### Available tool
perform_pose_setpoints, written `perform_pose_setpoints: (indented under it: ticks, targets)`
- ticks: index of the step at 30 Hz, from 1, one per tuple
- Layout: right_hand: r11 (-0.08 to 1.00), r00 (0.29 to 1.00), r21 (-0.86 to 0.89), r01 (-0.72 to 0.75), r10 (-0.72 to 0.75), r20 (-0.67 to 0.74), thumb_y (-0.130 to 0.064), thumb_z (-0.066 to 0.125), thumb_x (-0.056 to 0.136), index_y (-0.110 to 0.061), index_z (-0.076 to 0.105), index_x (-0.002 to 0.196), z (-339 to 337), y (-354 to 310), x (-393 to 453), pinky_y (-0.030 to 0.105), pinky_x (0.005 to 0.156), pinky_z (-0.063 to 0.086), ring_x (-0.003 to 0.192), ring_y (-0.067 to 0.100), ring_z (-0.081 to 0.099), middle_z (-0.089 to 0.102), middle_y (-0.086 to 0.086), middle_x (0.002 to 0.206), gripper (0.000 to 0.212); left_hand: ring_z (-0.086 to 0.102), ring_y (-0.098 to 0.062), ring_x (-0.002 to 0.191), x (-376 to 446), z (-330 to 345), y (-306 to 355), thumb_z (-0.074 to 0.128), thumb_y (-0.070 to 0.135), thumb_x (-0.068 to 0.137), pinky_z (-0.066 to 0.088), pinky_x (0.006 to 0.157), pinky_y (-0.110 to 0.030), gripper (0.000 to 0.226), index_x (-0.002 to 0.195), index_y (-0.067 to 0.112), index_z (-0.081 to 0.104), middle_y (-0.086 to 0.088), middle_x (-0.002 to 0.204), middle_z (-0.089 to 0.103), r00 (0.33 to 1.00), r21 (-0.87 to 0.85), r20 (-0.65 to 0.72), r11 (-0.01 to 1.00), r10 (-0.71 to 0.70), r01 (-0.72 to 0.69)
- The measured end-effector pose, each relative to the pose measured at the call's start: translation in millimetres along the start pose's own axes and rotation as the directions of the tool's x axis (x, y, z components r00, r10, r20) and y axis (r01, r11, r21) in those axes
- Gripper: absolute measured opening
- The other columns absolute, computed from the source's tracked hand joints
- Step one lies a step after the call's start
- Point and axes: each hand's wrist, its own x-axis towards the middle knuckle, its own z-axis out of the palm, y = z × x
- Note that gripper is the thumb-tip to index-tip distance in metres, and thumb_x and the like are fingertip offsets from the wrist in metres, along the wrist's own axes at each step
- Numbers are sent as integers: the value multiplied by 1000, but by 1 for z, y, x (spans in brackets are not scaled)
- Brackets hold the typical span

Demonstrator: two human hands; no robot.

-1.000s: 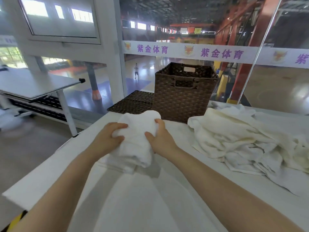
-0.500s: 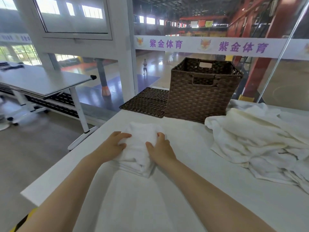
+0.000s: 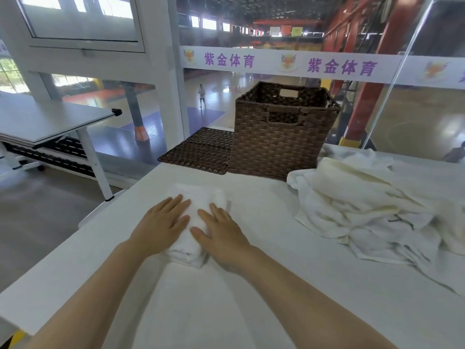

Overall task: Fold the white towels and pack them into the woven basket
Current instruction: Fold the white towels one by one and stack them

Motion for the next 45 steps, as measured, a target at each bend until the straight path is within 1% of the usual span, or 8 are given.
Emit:
perform_pose_setpoints:
  ticks: [4, 10, 17, 26, 31, 39, 42, 45]
  targets:
    - [971, 992, 237, -18, -12, 126, -50, 46, 99, -37, 30, 151, -20, 19, -11, 29, 119, 17, 149, 10, 15, 11, -12, 163, 56, 14, -18, 150, 3, -12, 17, 9, 61, 93, 14, 121, -36, 68, 155, 32, 13, 5, 163, 11, 988, 121, 95, 987, -122, 110]
    - [917, 995, 394, -70, 34, 98, -41, 52, 99, -35, 45, 141, -50, 71, -64, 24, 107, 37, 134, -1, 40, 44, -15, 147, 43, 33, -23, 141, 14, -38, 66, 38, 32, 101, 26, 114, -37, 46, 146, 23, 39, 1, 155, 35, 987, -49, -3, 986, -162, 162]
    - [930, 967, 354, -102, 176, -182, -29, 53, 98, -35, 55, 129, -111, 142, -127, 1, 93, 29, 122, -9, 45, 53, -25, 132, 31, 44, -19, 130, 48, -29, 165, 54, 25, 96, 33, 107, -34, 41, 137, 24, 48, 5, 141, 50, 992, -231, -89, 967, 89, -107]
    - [871, 741, 451, -193, 431, -515, -6, 51, 92, -24, 62, 102, -215, 218, -199, 8, 74, 44, 92, -6, 57, 64, -14, 103, 24, 41, -5, 122, 92, -18, 327, 39, 38, 84, 25, 105, -19, 48, 127, 23, 57, 13, 128, 53, 865, -292, -271, 820, 422, -492]
    - [842, 670, 371, -392, 537, -512, -11, 52, 93, -21, 57, 114, -256, 264, -226, 12, 72, 41, 95, 12, 57, 61, -7, 106, 24, 44, -11, 122, 115, -11, 393, 51, 22, 88, 26, 105, -20, 38, 125, 18, 58, 4, 128, 56, 799, -267, -309, 759, 516, -594]
    - [843, 717, 71, -534, 495, -491, -29, 57, 94, -22, 33, 149, -278, 297, -223, 35, 109, 36, 136, 23, 40, 36, 0, 152, 61, 24, -17, 144, 156, 10, 439, 44, 31, 97, 10, 118, -33, 51, 147, 23, 35, 3, 156, 31, 855, -22, -151, 863, 497, -505]
    - [760, 710, -99, -643, 542, -449, -35, 54, 93, -24, 25, 149, -279, 303, -210, 43, 100, 44, 128, 31, 47, 42, 4, 146, 64, 28, -16, 141, 165, 14, 442, 39, 40, 96, 15, 117, -34, 56, 149, 25, 30, 6, 157, 28, 891, 30, -108, 898, 440, -440]
    - [690, 652, -156, -706, 548, -524, -23, 47, 96, -17, 46, 129, -280, 309, -205, 35, 83, 48, 109, 30, 60, 62, 8, 120, 34, 38, -19, 131, 172, 19, 440, 36, 51, 93, 27, 107, -35, 59, 146, 27, 32, 8, 149, 36, 910, 24, -99, 915, 404, -403]
